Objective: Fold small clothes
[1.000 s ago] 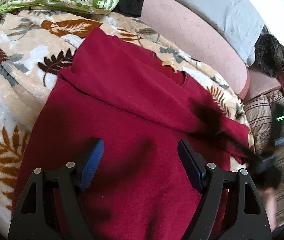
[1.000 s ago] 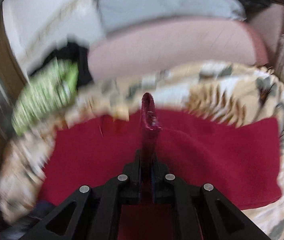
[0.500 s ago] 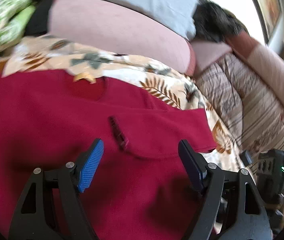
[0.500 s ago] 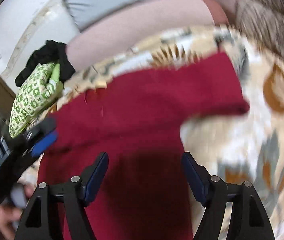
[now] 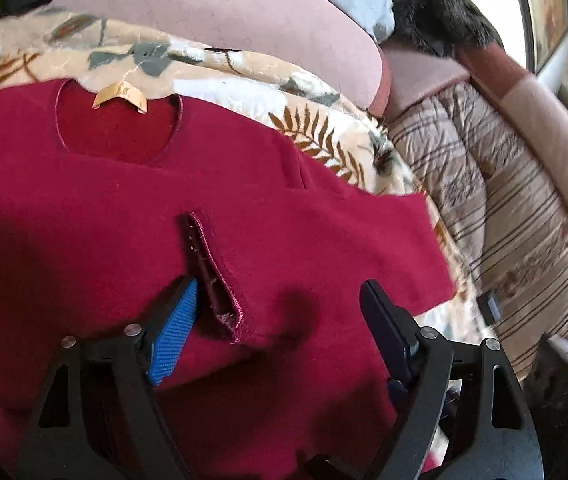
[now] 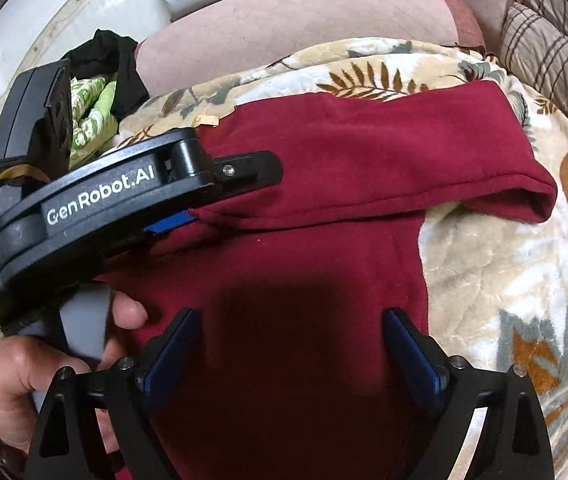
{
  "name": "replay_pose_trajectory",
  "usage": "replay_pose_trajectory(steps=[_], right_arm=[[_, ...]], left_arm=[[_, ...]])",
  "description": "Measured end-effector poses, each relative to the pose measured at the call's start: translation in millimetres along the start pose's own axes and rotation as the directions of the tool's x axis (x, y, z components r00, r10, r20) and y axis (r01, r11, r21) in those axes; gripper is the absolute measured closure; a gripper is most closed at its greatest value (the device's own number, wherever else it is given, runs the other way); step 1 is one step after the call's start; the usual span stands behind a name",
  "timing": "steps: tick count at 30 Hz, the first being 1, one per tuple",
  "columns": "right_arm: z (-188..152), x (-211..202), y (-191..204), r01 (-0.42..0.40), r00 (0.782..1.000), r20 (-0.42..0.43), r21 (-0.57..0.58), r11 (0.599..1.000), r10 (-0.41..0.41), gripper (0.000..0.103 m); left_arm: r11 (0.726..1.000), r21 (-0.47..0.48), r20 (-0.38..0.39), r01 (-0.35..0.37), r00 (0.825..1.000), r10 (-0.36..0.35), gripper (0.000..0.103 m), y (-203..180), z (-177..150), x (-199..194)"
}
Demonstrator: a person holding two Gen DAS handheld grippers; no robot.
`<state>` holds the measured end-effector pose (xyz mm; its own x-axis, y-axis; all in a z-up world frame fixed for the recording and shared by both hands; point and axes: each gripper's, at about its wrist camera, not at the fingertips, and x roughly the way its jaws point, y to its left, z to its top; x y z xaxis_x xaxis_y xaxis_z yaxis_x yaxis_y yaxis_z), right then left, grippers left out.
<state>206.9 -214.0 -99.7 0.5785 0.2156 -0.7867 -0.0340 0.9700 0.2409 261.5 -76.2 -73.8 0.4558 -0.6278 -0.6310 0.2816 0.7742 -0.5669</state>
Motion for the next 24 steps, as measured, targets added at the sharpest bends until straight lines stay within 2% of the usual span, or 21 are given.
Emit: replay_pose_trajectory(steps=[2, 5, 7, 9, 10, 12, 14, 16, 18, 21, 22, 24], right_arm=[[1.5, -0.1, -3.1, -0.014, 1.0, 0.002, 0.025, 1.0, 0.014, 0.009], [4.4, -0.8, -7.1, -0.037, 0.999, 0.009, 0.07, 0.997, 0.037, 0.009], [5.9, -1.8, -10.3, -0.054, 0.998, 0.021, 0.098, 0.994, 0.053, 0.009], [6.7, -2.6, -14.8, -0.077, 0.997, 0.029, 0.125, 0.989, 0.074, 0.009], [7.3, -2.7, -14.2, -0.079, 0.997, 0.029, 0.127, 0.989, 0.076, 0.009], [7.6, -2.1, -11.4, -0.067, 0.998, 0.026, 0.113, 0.991, 0.065, 0.008], [7.3, -1.8, -9.6, -0.061, 0.998, 0.03, 0.112, 0.992, 0.058, 0.008], [8.4, -1.1, -10.1, -0.064, 0.998, 0.028, 0.118, 0.991, 0.061, 0.008], [9.1, -0.6, -10.2, -0.065, 0.998, 0.027, 0.124, 0.99, 0.062, 0.007], [9.4, -0.5, -10.7, -0.067, 0.998, 0.029, 0.131, 0.989, 0.064, 0.007], [9.1, -1.3, -11.0, -0.069, 0.997, 0.03, 0.133, 0.989, 0.066, 0.007], [9.3, -1.6, -13.0, -0.082, 0.996, 0.034, 0.146, 0.986, 0.078, 0.005]], left_arm=[[0.997, -0.056, -0.005, 0.06, 0.998, -0.06, 0.022, 3.2, 3.0, -0.8], [0.992, -0.08, -0.004, 0.1, 0.995, -0.101, 0.022, -0.7, 9.1, -0.6], [0.993, -0.069, -0.005, 0.1, 0.995, -0.101, 0.022, -8.0, 13.3, 2.6], [0.997, -0.059, -0.033, 0.059, 0.998, -0.061, 0.024, -10.4, 16.9, 8.8], [0.998, -0.064, -0.053, 0.025, 0.998, -0.029, 0.032, -8.9, 18.5, 13.3], [0.998, -0.054, -0.069, -0.021, 0.997, 0.018, 0.038, -9.6, 23.3, 17.8], [0.998, -0.03, -0.07, -0.061, 0.996, 0.059, 0.052, -12.7, 26.9, 17.6], [0.996, -0.02, -0.099, -0.09, 0.991, 0.087, 0.092, -12.3, 27.9, 21.7], [0.991, -0.003, -0.114, -0.137, 0.984, 0.136, 0.096, -10.9, 25.4, 25.0], [0.989, 0.058, -0.085, -0.136, 0.986, 0.14, 0.097, -19.6, 24.2, 16.1], [0.989, 0.078, -0.058, -0.125, 0.99, 0.129, 0.097, -23.5, 26.3, 7.9], [0.994, 0.087, 0.012, -0.063, 0.998, 0.062, 0.097, -29.9, 35.3, -16.3]])
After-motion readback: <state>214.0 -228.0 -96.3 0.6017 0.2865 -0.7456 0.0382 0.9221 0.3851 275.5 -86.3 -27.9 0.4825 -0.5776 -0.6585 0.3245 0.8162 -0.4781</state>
